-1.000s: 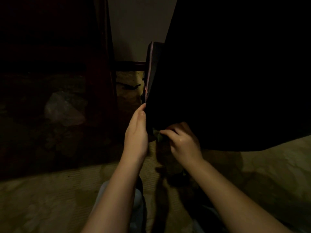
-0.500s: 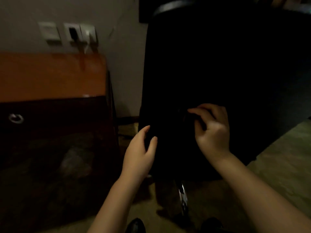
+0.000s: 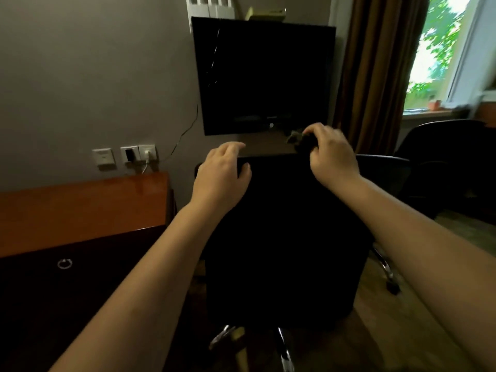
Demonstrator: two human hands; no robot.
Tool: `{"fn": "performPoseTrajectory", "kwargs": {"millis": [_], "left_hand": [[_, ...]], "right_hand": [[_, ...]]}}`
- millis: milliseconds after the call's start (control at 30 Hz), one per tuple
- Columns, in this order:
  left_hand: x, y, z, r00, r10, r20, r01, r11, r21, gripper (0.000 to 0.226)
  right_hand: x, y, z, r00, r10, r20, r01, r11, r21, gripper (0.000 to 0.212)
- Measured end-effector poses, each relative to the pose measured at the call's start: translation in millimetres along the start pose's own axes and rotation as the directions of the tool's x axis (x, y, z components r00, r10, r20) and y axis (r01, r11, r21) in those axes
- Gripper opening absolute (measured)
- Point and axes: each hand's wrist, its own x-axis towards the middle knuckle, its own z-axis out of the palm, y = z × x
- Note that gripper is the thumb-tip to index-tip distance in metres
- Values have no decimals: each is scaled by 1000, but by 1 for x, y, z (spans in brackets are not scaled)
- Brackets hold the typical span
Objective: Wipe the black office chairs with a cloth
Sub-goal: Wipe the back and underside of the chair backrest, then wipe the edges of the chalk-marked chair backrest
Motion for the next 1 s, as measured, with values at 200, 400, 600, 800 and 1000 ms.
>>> {"fn": "performPoseTrajectory", "kwargs": {"millis": [200,400,600,800,1000], "left_hand": [[24,23,17,986,9,168,-20,998,66,47],[47,32,54,976,-28,218,-18,979,203,38],[27,36,50,979,-119,164,80,971,227,35],[7,53,38,972,-173,160,132,963,236,36],[-17,70,19,974,-167,154,131,967,220,35]], "right_hand": [[1,10,-2,983,37,182,-40,999,13,33],[7,26,-20,950,62,305,-59,998,-22,31],[-10,82,-56,878,388,279,-395,918,-33,37],[-35,68,-54,882,441,167,-444,896,-24,24],[-76,47,-78,920,380,94,-383,924,8,26]]}}
